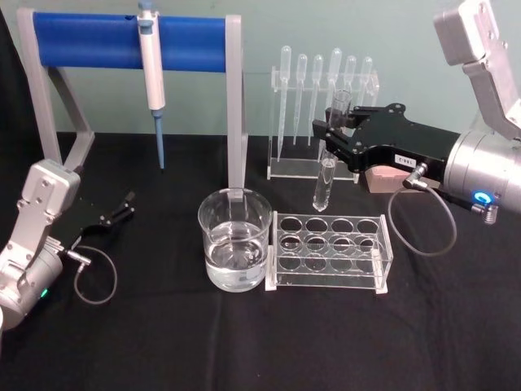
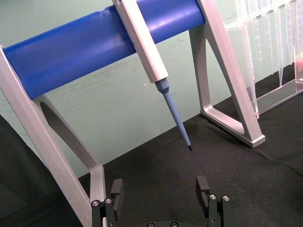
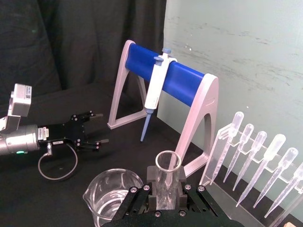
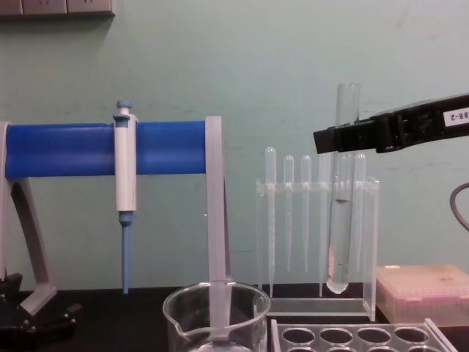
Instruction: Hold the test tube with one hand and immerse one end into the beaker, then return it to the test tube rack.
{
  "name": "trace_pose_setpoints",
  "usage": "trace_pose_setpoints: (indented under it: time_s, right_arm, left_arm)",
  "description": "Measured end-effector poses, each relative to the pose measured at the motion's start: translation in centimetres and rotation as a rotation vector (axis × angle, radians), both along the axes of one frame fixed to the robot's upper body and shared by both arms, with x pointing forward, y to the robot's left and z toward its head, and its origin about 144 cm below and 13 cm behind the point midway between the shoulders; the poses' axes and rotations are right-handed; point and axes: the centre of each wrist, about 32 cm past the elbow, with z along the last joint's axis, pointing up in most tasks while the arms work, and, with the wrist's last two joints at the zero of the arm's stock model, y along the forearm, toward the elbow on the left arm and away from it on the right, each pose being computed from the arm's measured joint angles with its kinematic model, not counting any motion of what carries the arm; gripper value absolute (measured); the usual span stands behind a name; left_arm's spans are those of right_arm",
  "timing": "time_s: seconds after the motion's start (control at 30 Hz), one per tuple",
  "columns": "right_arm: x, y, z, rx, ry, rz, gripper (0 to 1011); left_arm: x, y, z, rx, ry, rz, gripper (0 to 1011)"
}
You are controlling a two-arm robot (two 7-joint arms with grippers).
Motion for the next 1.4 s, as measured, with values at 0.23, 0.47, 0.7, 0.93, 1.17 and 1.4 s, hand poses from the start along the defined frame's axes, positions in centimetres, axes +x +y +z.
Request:
trace_pose_setpoints:
  time_s: [0.23, 0.47, 0.7, 0.93, 1.17, 1.4]
  right_arm:
    - [0.0, -0.01, 0.0, 0.001, 0.0, 0.0, 225]
    - [-0.01, 0.0, -0.02, 0.002, 0.0, 0.0, 225]
    - [-0.01, 0.0, -0.02, 0.002, -0.001, 0.0, 225]
    - [-0.01, 0.0, -0.02, 0.002, -0.001, 0.0, 225]
    - [-0.01, 0.0, -0.02, 0.002, 0.0, 0.0, 225]
    - [-0.01, 0.0, -0.03, 0.002, 0.0, 0.0, 225]
  left_arm:
    - [0.0, 0.0, 0.0, 0.0, 0.0, 0.0, 1000]
    - [0.0, 0.0, 0.0, 0.0, 0.0, 0.0, 1000]
    - [0.0, 0.0, 0.0, 0.0, 0.0, 0.0, 1000]
    - [0.0, 0.0, 0.0, 0.0, 0.0, 0.0, 1000]
    - [0.0, 0.0, 0.0, 0.0, 0.0, 0.0, 1000]
    - [0.0, 0.0, 0.0, 0.0, 0.0, 0.0, 1000]
